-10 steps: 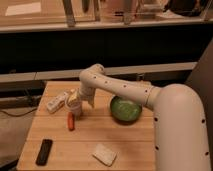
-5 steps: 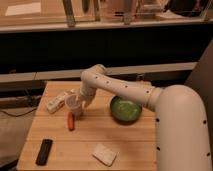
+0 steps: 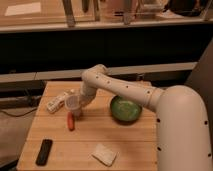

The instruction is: Pick up the ceramic cup

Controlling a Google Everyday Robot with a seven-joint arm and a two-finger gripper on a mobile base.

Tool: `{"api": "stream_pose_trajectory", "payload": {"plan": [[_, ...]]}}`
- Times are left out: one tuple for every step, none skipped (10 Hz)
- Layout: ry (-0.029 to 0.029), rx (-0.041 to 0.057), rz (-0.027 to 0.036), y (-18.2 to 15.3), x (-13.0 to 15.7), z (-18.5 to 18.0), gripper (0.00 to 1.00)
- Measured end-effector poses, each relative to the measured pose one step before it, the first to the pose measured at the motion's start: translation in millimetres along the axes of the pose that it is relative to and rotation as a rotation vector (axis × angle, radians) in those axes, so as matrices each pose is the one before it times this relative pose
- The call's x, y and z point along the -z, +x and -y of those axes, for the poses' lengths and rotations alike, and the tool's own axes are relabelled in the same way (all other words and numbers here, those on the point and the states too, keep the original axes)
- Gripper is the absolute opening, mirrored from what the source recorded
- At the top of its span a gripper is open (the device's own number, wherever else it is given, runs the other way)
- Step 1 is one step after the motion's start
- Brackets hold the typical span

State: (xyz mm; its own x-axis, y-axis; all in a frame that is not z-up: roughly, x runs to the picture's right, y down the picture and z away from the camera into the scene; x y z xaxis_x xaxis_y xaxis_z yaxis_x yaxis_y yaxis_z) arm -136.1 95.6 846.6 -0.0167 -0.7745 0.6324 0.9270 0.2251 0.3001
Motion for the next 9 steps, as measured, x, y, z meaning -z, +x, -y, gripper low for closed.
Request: {"api": "stream_pose_trajectory", "payload": {"plan": [[0.00299, 0.00075, -0.00105, -0.63, 0.39, 0.69, 0.00], [0.00672, 0.00015, -0.00322, -0.30, 1.09, 1.07, 0.00], [0.00944, -0.00079, -0.00493, -0.27, 1.09, 0.57, 0.00], [0.02420, -0.00035, -0.01306, 0.10, 3.99, 1.54, 0.00], [0.02224, -0.00092, -0.01327, 0.14, 4.72, 0.69, 0.00], [0.01372, 0.00036, -0.01129, 0.39, 3.95, 1.28, 0.00], [0.01755, 0.00215, -0.02348, 1.07, 10.51, 2.25, 0.00], [0.01077, -0.00149, -0.02154, 1.80, 10.81, 2.21, 0.00], [0.00748, -0.00383, -0.01525, 1.52, 7.53, -0.17, 0.00]]}}
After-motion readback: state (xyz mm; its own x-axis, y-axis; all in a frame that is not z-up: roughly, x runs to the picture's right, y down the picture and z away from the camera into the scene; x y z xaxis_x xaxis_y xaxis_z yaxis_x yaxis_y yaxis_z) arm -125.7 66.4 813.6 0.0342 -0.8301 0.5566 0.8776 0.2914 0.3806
